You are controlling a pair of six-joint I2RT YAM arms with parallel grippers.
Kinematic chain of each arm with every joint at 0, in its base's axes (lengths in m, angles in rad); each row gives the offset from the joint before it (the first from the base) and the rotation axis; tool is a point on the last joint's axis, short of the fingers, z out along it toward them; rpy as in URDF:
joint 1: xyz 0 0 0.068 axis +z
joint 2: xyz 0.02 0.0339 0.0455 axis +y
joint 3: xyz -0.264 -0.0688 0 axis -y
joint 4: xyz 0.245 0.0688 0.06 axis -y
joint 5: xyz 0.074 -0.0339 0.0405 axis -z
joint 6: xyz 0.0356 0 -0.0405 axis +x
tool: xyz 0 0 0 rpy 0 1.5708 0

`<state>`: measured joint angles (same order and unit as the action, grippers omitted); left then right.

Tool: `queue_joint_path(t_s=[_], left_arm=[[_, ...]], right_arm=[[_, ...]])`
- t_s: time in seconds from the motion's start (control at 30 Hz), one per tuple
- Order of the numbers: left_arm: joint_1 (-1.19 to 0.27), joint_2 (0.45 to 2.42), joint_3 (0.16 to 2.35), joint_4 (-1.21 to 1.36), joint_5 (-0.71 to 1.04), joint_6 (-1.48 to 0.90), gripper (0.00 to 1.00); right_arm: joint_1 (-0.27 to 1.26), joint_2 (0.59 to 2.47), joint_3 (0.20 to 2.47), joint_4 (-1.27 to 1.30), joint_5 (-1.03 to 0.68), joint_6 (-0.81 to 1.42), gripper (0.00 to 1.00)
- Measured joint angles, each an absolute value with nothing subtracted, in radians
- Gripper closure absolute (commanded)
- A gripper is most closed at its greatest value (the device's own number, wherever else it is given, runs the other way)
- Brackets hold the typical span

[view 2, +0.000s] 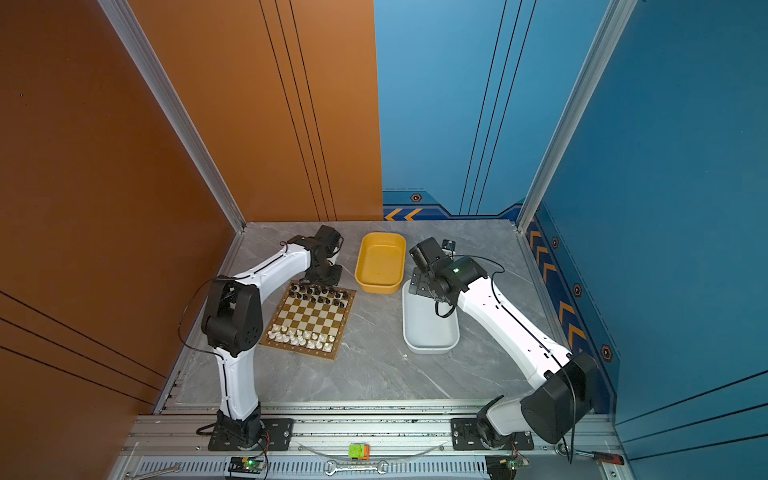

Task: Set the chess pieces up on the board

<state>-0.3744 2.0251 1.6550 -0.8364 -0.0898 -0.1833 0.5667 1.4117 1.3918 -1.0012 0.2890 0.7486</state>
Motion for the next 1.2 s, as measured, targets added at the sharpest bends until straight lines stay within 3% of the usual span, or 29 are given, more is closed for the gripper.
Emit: queue_joint_path(t_s=[0.87, 1.2], left_arm=[[-0.374, 2.052, 1.642, -0.819, -0.089, -0.183, 0.82], [-0.374, 2.061, 1.644, -0.819, -0.088, -0.181, 0.92]], right_arm=[[0.583, 1.389, 1.365, -1.002, 0.293, 0.768, 0.0], [0.583, 1.374, 1.364, -1.002, 0.294, 0.776, 0.0]])
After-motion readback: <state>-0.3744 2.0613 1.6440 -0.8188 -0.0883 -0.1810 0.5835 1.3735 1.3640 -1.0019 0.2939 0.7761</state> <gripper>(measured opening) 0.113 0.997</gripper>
